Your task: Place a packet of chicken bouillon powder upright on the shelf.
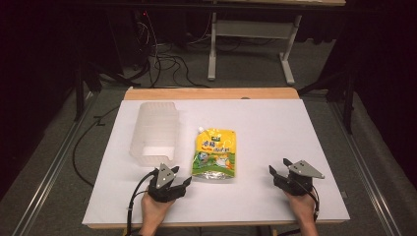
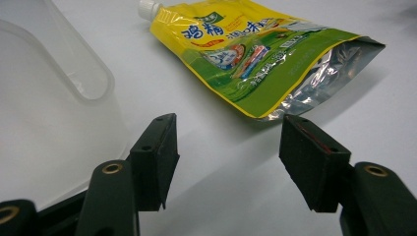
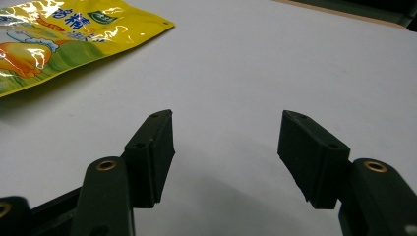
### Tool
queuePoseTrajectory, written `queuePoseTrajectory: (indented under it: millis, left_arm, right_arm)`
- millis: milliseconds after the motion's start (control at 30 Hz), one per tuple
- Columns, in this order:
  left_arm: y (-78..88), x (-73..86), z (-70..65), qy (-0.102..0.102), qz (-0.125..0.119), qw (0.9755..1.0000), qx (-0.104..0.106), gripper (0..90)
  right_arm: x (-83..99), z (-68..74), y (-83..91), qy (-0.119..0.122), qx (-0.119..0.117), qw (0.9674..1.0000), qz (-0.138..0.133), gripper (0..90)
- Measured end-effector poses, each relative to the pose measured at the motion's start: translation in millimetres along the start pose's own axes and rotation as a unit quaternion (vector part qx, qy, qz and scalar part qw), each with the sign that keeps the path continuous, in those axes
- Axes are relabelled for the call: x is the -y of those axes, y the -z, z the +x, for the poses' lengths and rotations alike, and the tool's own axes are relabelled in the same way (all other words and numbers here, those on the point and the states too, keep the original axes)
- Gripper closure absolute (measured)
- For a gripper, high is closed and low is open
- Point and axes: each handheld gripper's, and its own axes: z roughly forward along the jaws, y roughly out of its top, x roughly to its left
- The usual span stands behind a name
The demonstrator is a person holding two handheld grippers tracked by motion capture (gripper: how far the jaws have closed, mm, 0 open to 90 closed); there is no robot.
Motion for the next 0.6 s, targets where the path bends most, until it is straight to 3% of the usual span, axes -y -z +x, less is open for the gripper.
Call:
queuePoseTrajectory:
  millis: [233, 600]
  left_arm:
    - [-0.3, -0.2, 0.5, 0.002, 0.002, 1.0, 0.002, 37.8]
    - [-1.4, -0.6, 1.1, 0.007, 0.008, 0.9999, -0.004, 36.0]
  right_arm:
    - [-0.7, 1.3, -1.9, 0.01, 0.003, 0.9999, 0.006, 39.2]
    - [-1.0, 0.6, -2.5, 0.005, 0.002, 0.9999, 0.011, 40.4]
